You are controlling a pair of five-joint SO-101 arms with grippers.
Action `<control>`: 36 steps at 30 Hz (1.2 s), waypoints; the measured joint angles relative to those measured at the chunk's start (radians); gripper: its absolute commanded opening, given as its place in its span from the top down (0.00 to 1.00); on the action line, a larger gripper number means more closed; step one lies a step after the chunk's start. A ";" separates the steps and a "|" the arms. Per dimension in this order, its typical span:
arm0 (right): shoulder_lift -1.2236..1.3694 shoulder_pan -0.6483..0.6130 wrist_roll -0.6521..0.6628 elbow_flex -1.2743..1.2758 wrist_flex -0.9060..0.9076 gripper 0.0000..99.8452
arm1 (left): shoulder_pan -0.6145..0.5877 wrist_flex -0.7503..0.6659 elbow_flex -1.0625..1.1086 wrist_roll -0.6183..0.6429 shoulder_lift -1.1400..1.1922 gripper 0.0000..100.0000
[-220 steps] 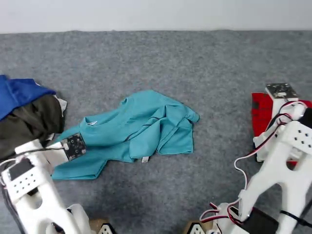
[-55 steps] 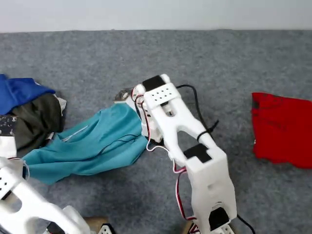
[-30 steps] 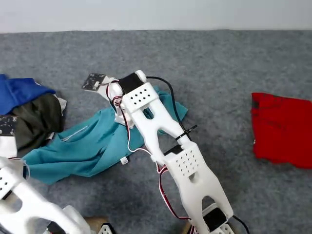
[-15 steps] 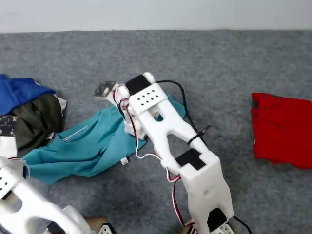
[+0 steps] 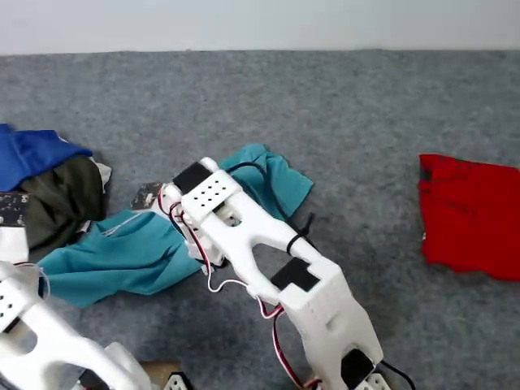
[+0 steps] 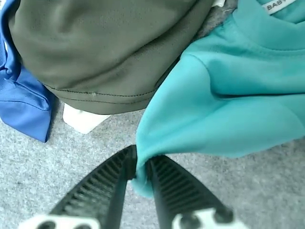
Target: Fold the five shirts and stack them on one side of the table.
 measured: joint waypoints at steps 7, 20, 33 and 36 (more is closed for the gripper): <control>0.124 0.005 -0.002 -0.081 -0.040 0.78 | 0.000 0.000 0.000 0.000 0.000 0.99; 0.334 0.006 -0.002 -0.399 0.054 0.92 | 0.000 0.000 0.000 0.000 0.000 0.99; 0.402 0.089 0.014 -0.577 0.107 0.99 | 0.000 0.012 0.000 0.000 0.000 0.99; 0.308 0.133 0.021 -0.542 0.107 0.99 | 0.000 0.068 -0.032 0.000 0.000 0.99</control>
